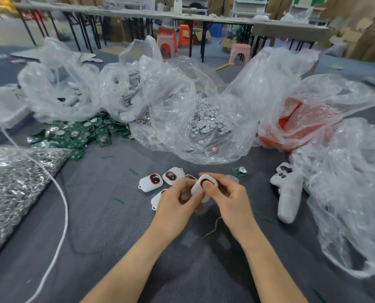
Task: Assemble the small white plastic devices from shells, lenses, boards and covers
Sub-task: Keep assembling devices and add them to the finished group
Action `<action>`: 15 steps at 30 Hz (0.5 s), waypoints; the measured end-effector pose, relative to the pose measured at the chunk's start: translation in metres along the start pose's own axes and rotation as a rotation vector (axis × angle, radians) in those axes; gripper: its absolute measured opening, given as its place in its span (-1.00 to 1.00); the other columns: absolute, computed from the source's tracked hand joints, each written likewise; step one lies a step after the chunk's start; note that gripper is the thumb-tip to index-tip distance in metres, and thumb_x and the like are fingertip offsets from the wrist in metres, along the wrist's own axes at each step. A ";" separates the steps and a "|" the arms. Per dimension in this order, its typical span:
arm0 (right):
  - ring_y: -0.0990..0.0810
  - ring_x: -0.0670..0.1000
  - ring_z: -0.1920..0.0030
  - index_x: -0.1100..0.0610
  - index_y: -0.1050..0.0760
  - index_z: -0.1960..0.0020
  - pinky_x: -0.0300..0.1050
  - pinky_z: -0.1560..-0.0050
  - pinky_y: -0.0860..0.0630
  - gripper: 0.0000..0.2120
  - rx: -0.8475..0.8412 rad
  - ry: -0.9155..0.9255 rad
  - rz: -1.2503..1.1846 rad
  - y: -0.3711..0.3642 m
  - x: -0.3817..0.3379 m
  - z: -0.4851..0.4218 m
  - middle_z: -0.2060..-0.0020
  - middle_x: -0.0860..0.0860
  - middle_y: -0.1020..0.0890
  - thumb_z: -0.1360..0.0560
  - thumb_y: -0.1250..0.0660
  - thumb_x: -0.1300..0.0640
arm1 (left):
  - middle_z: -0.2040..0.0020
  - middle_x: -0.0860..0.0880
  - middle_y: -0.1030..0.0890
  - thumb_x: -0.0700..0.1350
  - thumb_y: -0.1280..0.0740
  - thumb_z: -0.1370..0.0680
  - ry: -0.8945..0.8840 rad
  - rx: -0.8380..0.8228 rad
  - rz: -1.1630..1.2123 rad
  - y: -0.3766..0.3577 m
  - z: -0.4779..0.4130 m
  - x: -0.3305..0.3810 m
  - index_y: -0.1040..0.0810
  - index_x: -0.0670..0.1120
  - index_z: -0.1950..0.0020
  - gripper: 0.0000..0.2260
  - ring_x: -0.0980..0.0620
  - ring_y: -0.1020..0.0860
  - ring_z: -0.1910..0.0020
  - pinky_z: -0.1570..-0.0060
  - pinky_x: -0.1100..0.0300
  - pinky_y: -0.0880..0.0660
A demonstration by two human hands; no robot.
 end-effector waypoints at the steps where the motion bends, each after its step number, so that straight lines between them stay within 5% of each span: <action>1: -0.63 -0.21 0.13 0.09 -0.62 0.00 -0.37 0.11 -0.48 -0.87 -0.020 -0.002 0.002 -0.002 0.000 0.001 0.16 -0.13 -0.70 -0.50 -0.36 0.25 | 0.33 0.02 -0.63 -0.20 -0.35 -0.56 0.007 0.019 -0.003 0.002 0.002 0.000 -0.56 -0.13 0.03 -0.97 0.10 -0.57 0.39 0.30 0.29 -0.51; 6: -0.61 -0.16 0.25 0.07 -0.63 -0.03 -0.35 0.27 -0.48 -0.87 -0.075 -0.014 -0.037 -0.009 -0.001 0.007 0.20 -0.04 -0.70 -0.50 -0.38 0.20 | 0.41 -0.01 -0.55 -0.22 -0.28 -0.59 -0.032 0.091 -0.016 0.010 0.019 0.004 -0.55 -0.08 0.01 -0.92 0.10 -0.47 0.50 0.42 0.30 -0.41; 9: -0.53 -0.17 0.38 0.08 -0.64 0.03 -0.35 0.39 -0.43 -0.92 -0.078 -0.029 -0.017 -0.009 0.002 0.009 0.33 -0.04 -0.65 -0.51 -0.37 0.16 | 0.48 0.05 -0.47 -0.25 -0.28 -0.57 -0.108 0.222 -0.230 0.028 0.024 0.007 -0.56 0.02 -0.01 -0.83 0.18 -0.39 0.52 0.45 0.42 -0.29; 15: -0.50 -0.13 0.46 0.02 -0.64 0.13 -0.34 0.47 -0.39 -0.93 0.046 -0.080 0.031 -0.001 0.008 0.004 0.40 -0.02 -0.63 -0.50 -0.38 0.07 | 0.25 -0.01 -0.62 -0.17 -0.27 -0.59 -0.051 0.160 -0.421 0.057 0.003 0.007 -0.56 0.12 0.02 -0.82 0.10 -0.49 0.31 0.23 0.23 -0.41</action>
Point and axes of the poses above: each hand's wrist, its own z-axis away from the middle knuckle, its own y-axis out of the back of the hand, x = y × z, the point moved 4 cm from there along -z, towards the middle knuckle
